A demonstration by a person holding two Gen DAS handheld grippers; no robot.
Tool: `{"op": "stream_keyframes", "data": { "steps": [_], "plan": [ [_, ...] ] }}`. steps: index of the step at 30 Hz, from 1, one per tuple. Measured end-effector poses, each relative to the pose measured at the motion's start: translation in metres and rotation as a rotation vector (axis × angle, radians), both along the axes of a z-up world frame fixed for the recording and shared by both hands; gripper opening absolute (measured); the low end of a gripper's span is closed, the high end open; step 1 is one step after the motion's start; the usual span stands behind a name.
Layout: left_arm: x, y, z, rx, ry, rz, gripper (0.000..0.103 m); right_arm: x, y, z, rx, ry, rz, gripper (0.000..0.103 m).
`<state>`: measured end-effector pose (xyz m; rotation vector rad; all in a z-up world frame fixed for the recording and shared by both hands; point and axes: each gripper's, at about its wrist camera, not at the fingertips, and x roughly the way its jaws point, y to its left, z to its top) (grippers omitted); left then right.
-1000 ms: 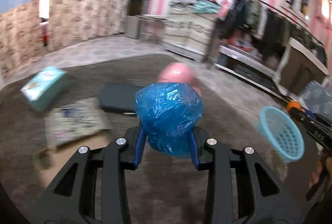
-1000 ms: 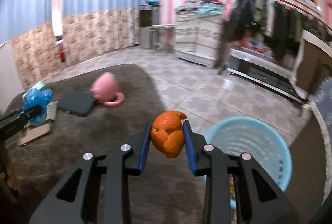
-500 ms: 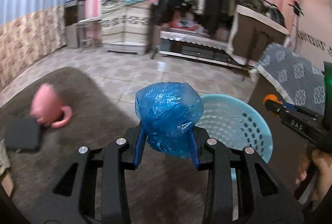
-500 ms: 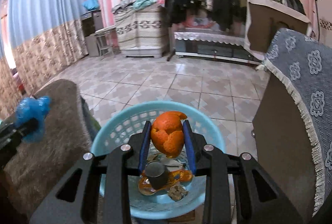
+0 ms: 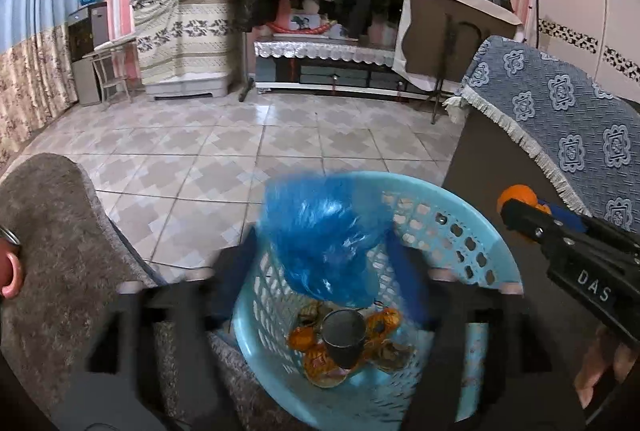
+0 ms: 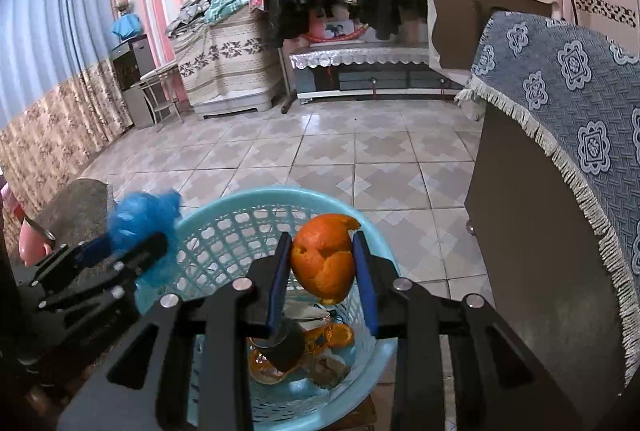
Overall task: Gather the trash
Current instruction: 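Carry the blue bag and orange peel to the basket and open both grippers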
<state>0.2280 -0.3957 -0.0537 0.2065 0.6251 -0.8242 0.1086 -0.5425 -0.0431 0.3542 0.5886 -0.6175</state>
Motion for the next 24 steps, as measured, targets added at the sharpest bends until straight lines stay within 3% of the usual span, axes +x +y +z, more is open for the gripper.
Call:
{"op": "stream_keyframes", "data": {
  "steps": [8,16,18,19,20,24],
  "plan": [
    [0.003,0.029,0.013,0.002,-0.057,0.075,0.094,0.010,0.013,-0.001,-0.009,0.021,0.033,0.031],
    [0.019,0.130,0.031,-0.002,-0.065,0.240,0.097,0.036,0.032,-0.013,0.019,0.053,0.093,0.033],
    [0.023,0.161,0.033,0.006,-0.072,0.293,0.097,0.040,0.035,-0.016,0.017,0.065,0.092,0.048],
    [0.025,0.173,0.035,0.007,-0.074,0.312,0.097,0.041,0.036,-0.015,0.014,0.063,0.089,0.069],
    [0.027,0.191,0.037,0.006,-0.073,0.342,0.097,0.041,0.037,-0.014,0.006,0.055,0.084,0.077],
    [0.029,0.245,0.041,-0.001,-0.067,0.417,0.097,0.041,0.041,-0.010,-0.008,0.066,0.078,0.081]
  ]
}}
